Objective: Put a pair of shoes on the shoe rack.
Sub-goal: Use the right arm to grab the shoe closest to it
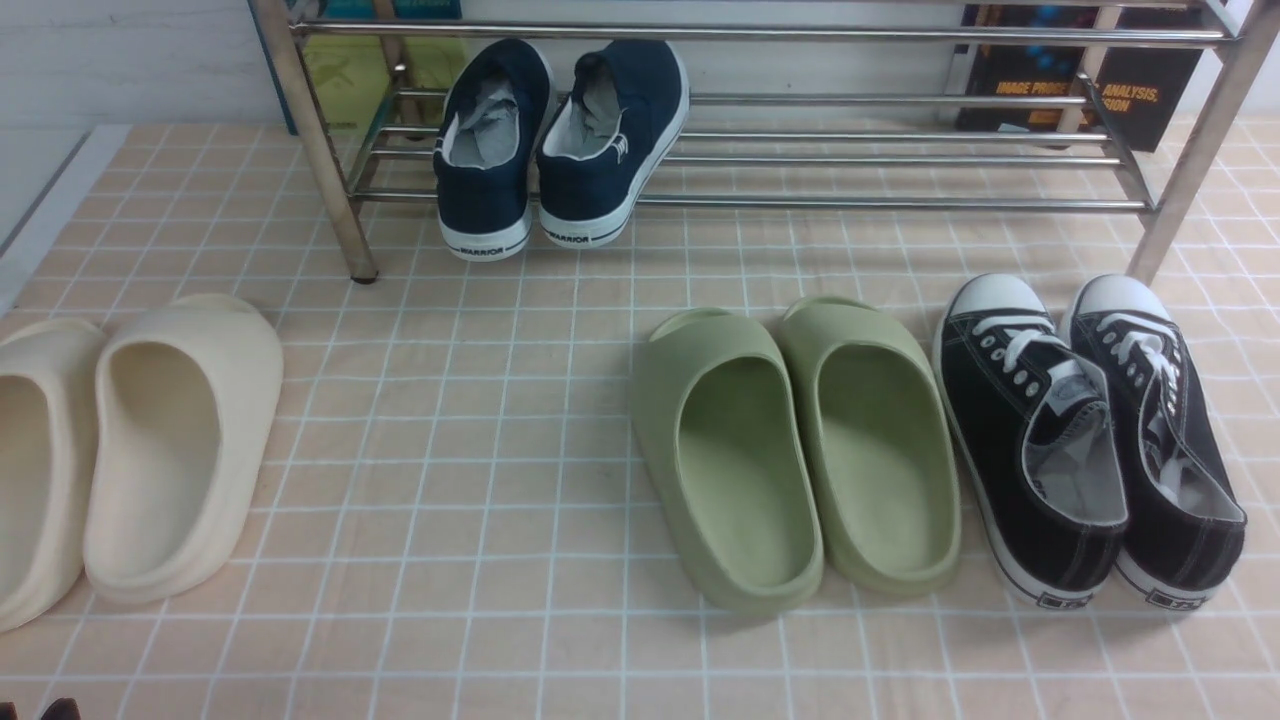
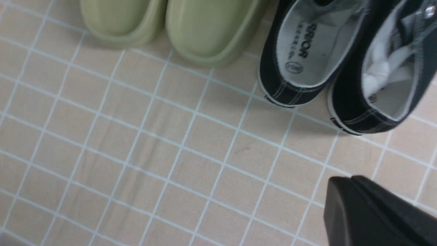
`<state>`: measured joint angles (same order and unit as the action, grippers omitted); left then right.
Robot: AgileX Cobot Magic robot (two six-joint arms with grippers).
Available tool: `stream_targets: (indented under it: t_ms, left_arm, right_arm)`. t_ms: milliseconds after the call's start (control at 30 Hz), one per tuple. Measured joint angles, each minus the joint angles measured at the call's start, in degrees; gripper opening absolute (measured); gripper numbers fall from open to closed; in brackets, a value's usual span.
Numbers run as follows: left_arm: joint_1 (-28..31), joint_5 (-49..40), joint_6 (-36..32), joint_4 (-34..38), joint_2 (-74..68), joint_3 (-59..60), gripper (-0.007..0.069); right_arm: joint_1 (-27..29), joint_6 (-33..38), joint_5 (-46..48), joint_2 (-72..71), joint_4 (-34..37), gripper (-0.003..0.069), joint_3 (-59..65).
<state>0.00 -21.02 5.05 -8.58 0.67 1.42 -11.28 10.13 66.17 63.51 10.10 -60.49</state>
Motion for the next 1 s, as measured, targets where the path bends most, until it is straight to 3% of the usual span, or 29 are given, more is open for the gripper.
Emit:
stream_targets:
  t_ms: [100, 200, 367, 400, 533, 633, 700, 800, 933, 967, 1000]
  left_arm:
    - [0.0, 0.0, 0.0, 0.0, 0.0, 0.0, 0.0238]
    - [0.0, 0.0, 0.0, 0.0, 0.0, 0.0, 0.0239]
    - [0.0, 0.0, 0.0, 0.0, 0.0, 0.0, 0.0239]
    - [0.0, 0.0, 0.0, 0.0, 0.0, 0.0, 0.0239]
    - [0.0, 0.0, 0.0, 0.0, 0.0, 0.0, 0.0239]
    - [0.0, 0.0, 0.0, 0.0, 0.0, 0.0, 0.0239]
    - [0.0, 0.0, 0.0, 0.0, 0.0, 0.0, 0.0239]
    - [0.0, 0.0, 0.0, 0.0, 0.0, 0.0, 0.0239]
    - [0.0, 0.0, 0.0, 0.0, 0.0, 0.0, 0.0239]
    - [0.0, 0.0, 0.0, 0.0, 0.0, 0.0, 0.0239]
    - [0.0, 0.0, 0.0, 0.0, 0.0, 0.0, 0.0239]
  right_arm:
    - [-2.61, -1.08, 0.4, 8.0, -0.77, -0.0004, -3.25]
    - [-3.9, -2.47, 0.4, 16.56, -0.83, 0.0059, -7.22]
    - [-4.32, -3.03, -0.82, 25.92, -1.17, 0.0273, -10.48]
    - [-4.63, -3.13, -2.0, 29.06, -1.65, 0.0376, -10.85]
    - [-6.24, -3.88, -5.27, 33.71, -3.9, 0.0514, -10.86]
    - [-7.69, -7.42, -7.85, 36.22, -7.38, 0.0545, -10.86]
    - [-8.34, -10.13, -8.85, 37.67, -10.1, 0.0528, -10.86]
    - [-8.39, -11.59, -8.8, 38.82, -11.07, 0.0445, -10.86]
    - [-8.45, -11.59, -8.86, 39.33, -10.1, 0.0223, -10.46]
    - [-8.52, -11.21, -8.86, 39.33, -9.13, 0.0126, -10.46]
    - [-8.65, -11.1, -8.86, 39.33, -8.88, 0.0073, -10.46]
